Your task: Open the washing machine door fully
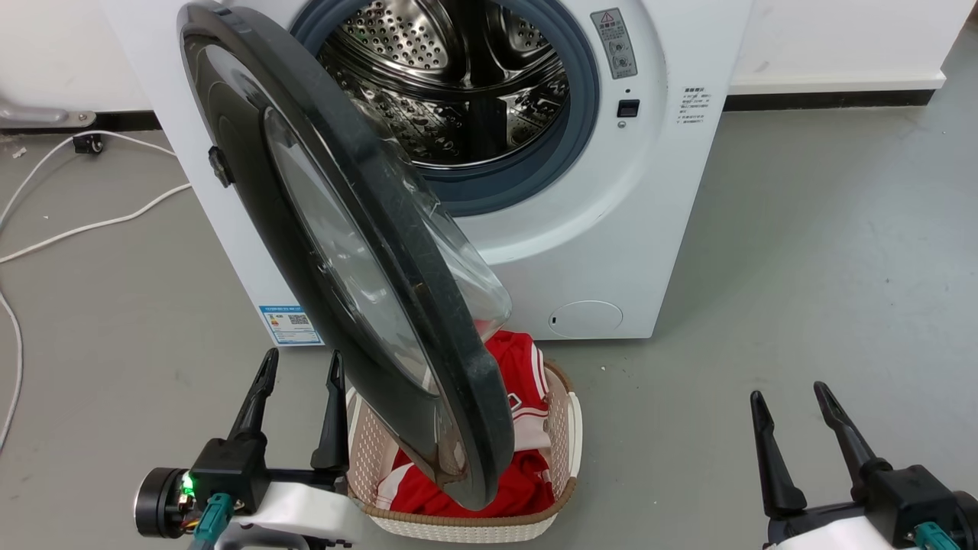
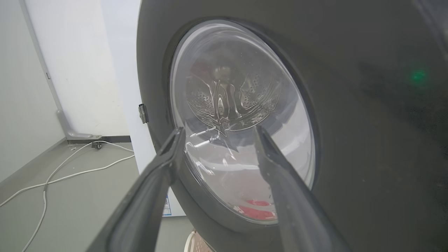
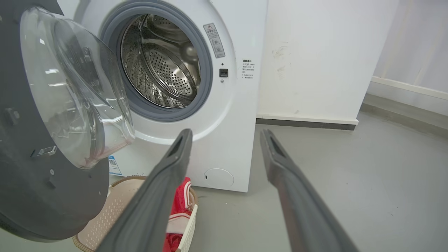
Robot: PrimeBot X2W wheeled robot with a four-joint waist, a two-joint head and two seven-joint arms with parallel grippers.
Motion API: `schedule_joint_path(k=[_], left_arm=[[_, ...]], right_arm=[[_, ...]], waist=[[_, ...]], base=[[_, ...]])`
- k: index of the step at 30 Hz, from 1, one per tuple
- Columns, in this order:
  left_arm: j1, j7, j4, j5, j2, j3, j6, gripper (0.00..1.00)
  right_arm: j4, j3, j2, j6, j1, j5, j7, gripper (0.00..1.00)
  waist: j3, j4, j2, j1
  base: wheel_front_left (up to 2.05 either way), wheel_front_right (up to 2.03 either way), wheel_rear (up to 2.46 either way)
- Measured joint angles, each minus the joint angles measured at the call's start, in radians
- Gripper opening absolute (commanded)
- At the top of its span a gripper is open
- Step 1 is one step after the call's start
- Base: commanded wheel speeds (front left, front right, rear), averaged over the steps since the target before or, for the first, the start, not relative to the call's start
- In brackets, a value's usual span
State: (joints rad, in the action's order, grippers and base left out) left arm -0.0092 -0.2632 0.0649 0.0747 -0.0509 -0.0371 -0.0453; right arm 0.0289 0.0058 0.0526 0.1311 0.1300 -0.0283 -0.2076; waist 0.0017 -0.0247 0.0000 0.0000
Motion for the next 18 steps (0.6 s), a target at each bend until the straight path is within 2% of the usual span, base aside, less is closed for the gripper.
schedule_joint_path(k=[3,4,5,6,7,18], left_arm=[[0.000,0.000,0.000,0.000,-0.001,-0.002,-0.002,1.00],[0.000,0.000,0.002,0.000,-0.001,-0.003,-0.003,0.85],[0.000,0.000,0.003,0.000,-0.001,-0.004,-0.005,0.40],[0.001,0.000,0.005,0.000,-0.002,-0.005,-0.008,0.05],[0.001,0.000,0.007,0.000,-0.002,-0.007,-0.008,0.00],[-0.005,0.000,0.005,0.036,-0.001,-0.008,-0.010,0.00]], right_arm=[[-0.004,-0.002,0.000,0.000,-0.003,-0.006,-0.004,1.00],[-0.006,-0.003,0.000,0.000,-0.003,-0.006,-0.004,1.00],[-0.007,-0.004,0.000,0.000,-0.004,-0.006,-0.004,1.00],[-0.008,-0.004,0.000,0.000,-0.006,-0.006,-0.005,1.00],[-0.009,-0.005,0.000,0.000,-0.007,-0.007,-0.005,1.00],[-0.016,-0.014,0.000,0.000,-0.011,-0.025,-0.004,1.00]], waist=[[0.000,0.000,0.0000,0.0000],[0.001,0.001,0.0000,0.0000],[0.001,0.001,0.0000,0.0000],[0.001,0.001,0.0000,0.0000],[0.002,0.001,0.0000,0.0000],[0.005,0.004,0.0000,0.0001]], base=[[0.00,0.00,0.00],[0.00,0.00,0.00],[0.00,0.00,0.00],[0.00,0.00,0.00],[0.00,0.00,0.00],[0.00,0.00,0.00]])
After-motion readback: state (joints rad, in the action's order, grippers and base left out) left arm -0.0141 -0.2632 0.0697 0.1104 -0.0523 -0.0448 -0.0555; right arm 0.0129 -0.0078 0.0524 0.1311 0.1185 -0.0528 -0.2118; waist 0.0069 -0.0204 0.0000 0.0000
